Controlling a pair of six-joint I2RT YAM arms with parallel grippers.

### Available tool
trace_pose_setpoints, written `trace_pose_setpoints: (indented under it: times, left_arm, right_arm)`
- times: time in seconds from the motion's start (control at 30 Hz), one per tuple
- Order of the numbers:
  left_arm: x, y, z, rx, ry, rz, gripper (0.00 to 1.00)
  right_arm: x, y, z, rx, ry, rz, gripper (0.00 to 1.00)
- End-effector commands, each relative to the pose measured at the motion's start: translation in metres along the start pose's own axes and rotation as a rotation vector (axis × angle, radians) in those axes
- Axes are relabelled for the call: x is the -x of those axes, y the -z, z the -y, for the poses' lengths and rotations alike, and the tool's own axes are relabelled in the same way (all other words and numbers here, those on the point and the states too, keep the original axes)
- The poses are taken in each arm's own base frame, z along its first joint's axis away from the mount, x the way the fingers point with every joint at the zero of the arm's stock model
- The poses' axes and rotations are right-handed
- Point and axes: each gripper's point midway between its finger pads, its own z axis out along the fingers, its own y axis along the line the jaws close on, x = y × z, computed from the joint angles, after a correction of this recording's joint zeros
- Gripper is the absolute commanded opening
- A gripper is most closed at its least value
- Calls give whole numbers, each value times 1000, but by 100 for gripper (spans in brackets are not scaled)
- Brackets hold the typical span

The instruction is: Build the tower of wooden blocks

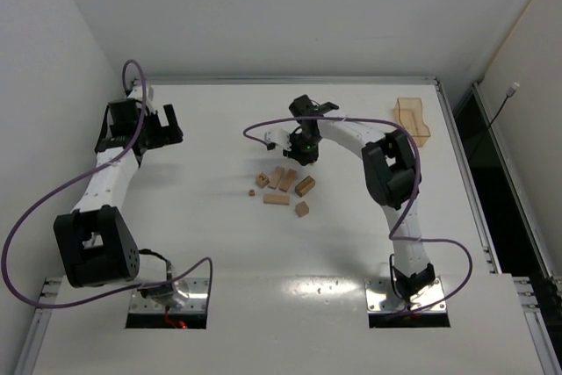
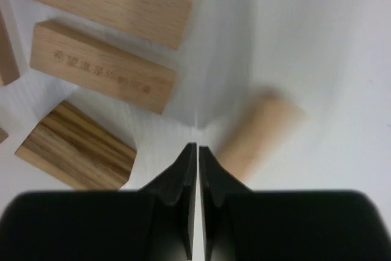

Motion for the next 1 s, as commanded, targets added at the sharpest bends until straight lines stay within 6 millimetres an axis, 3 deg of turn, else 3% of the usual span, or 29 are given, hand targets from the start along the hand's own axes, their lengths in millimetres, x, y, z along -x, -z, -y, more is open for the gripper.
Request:
trace_pose_setpoints:
  times: [0.0,0.1,0.23,0.43,0.47,0.53,0.67,0.73,0.83,0.87,0.9,0.97]
  left_arm:
    - [19,-2,2,9,3,56,100]
    - [15,-4,3,39,-9,48,100]
    - [18,2,24,20,-83,74,100]
    - [16,1,36,-6,-98,70,100]
    - [16,1,36,-6,-98,70,100]
    - [11,0,35,-5,-97,59,100]
    - [16,1,38,-7,-104,88,100]
    - [13,-2,41,-13,-108,77,100]
    - [16,-5,43,-21,-117,70,100]
    - [16,-4,45,-33,-118,66,100]
    - [14,-6,45,-32,-117,57,100]
    - [18,-5,47,-44,-118,64,100]
  right_arm:
    - [-9,-7,-7,11,-25,-45,0]
    - [-20,2,-11,-7,-78,-54,0]
    - [-37,9,-9,-71,-142,-76,0]
    - [-35,29,-4,-110,-200,-41,2]
    - [-27,43,7,-160,-210,4,6]
    - [-8,65,25,-244,-252,74,27]
    - [15,119,81,-459,-406,236,46]
    - [16,135,112,-528,-496,294,52]
    - [21,154,146,-596,-534,373,70]
    - [16,143,156,-570,-550,398,70]
    - [21,152,170,-586,-540,434,70]
    - [17,153,189,-576,-536,484,71]
